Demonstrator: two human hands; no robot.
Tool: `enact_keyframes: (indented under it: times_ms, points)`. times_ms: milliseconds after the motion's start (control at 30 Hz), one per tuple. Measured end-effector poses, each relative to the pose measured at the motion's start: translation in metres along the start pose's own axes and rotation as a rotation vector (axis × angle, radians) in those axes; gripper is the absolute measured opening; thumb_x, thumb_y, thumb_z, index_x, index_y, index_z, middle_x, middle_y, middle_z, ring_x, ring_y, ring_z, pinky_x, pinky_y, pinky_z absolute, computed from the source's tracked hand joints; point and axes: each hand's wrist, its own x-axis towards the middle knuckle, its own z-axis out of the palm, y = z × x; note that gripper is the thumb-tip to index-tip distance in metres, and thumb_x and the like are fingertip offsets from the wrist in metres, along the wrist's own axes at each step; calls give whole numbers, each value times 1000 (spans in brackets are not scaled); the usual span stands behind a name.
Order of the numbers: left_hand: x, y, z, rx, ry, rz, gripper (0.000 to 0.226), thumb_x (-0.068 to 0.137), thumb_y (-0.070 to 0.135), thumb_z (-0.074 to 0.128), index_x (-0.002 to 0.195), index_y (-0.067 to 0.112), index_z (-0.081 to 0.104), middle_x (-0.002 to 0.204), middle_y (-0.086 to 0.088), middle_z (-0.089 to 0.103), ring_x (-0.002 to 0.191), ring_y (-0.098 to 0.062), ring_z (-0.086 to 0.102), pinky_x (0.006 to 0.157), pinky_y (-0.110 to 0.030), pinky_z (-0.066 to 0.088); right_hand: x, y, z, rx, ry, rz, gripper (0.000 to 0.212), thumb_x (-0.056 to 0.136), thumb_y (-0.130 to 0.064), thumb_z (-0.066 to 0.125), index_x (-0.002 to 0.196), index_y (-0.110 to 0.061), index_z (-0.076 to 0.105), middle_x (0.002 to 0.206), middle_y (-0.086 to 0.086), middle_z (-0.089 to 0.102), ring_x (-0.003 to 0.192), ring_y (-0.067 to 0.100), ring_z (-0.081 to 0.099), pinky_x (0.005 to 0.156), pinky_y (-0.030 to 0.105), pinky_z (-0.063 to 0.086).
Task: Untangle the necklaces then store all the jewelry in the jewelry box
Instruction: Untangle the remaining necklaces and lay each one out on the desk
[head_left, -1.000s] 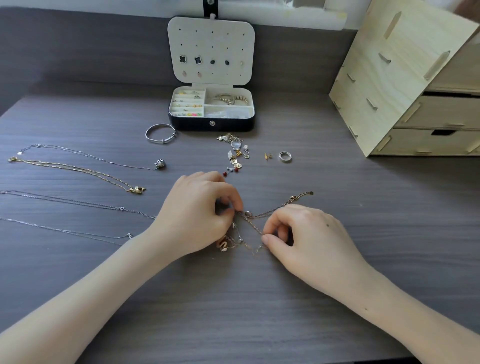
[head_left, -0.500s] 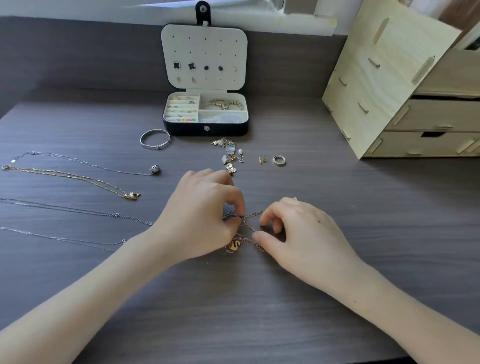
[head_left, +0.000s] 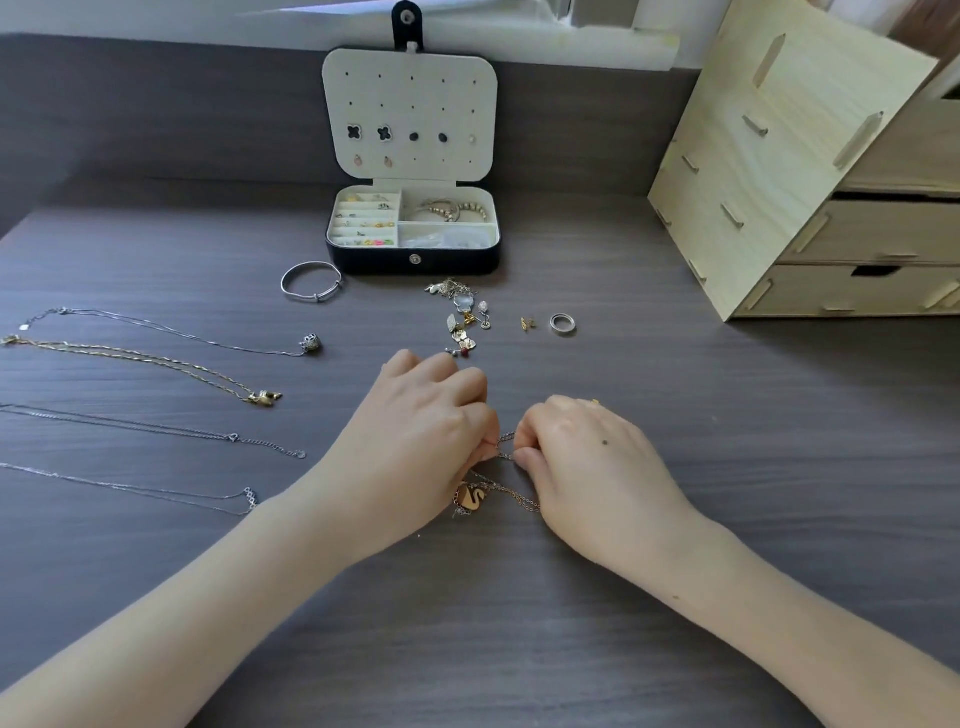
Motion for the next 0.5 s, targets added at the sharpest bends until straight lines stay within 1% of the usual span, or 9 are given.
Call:
enact_keyframes:
  times_ms: [67,100,133,200,300,367,400,433,500]
  points:
    - [-1,0,2,35,-11,6,20,81,25,49,66,23,63,69,3,52,64,-24,52,60,-33,24,0,3,0,61,2,5,7,98,-25,41,92,-25,44,103,-6,49,104,16,45,82,26,31]
    - [-2,0,4,46,-17,8,16,80,23,52,68,23,62,70,3,52,64,-24,52,60,-34,25,0,5,0,89,10,7,9,98,-24,42,88,-25,42,98,-8,47,100,15,45,78,25,29]
    - [-3,0,6,45,-25,2,16,82,22,51,70,22,62,71,2,52,65,-24,52,60,-35,26,0,7,0,118,15,9,12,97,-22,42,86,-25,40,93,-10,44,96,14,43,74,24,27]
    - [-6,-1,9,-6,-36,-35,25,88,27,42,73,20,60,73,1,53,67,-24,52,62,-35,28,0,12,1,171,12,16,14,96,-19,43,83,-24,41,87,-12,44,87,12,40,70,24,24]
    - [-7,-2,10,-240,-24,-151,26,89,31,38,76,18,56,76,2,52,68,-21,50,64,-31,29,1,20,0,296,1,42,14,95,-16,45,82,-21,45,81,-10,52,81,13,46,71,28,32]
    - [-7,-3,7,-415,3,-273,18,90,31,40,77,23,51,77,11,47,70,-8,45,65,-24,29,3,23,-3,426,-11,66,16,95,-13,46,81,-19,48,82,-8,60,79,9,52,74,28,40]
    - [-6,-4,7,-486,0,-333,16,91,29,43,76,27,47,76,14,44,71,-3,43,65,-20,29,3,24,-5,494,-20,80,18,95,-10,46,79,-19,49,82,-8,63,76,5,53,73,24,42]
    - [-6,-4,7,-536,2,-376,19,93,24,45,75,30,44,74,15,44,73,1,43,65,-16,29,3,25,-7,568,-33,92,20,95,-8,46,78,-19,49,81,-7,65,71,2,53,70,21,42]
    - [-6,-5,5,-615,-22,-430,27,96,15,49,75,31,43,71,14,47,72,5,45,66,-12,32,3,26,-8,719,-40,101,22,94,-3,46,78,-16,49,77,-5,68,64,1,52,65,20,41]
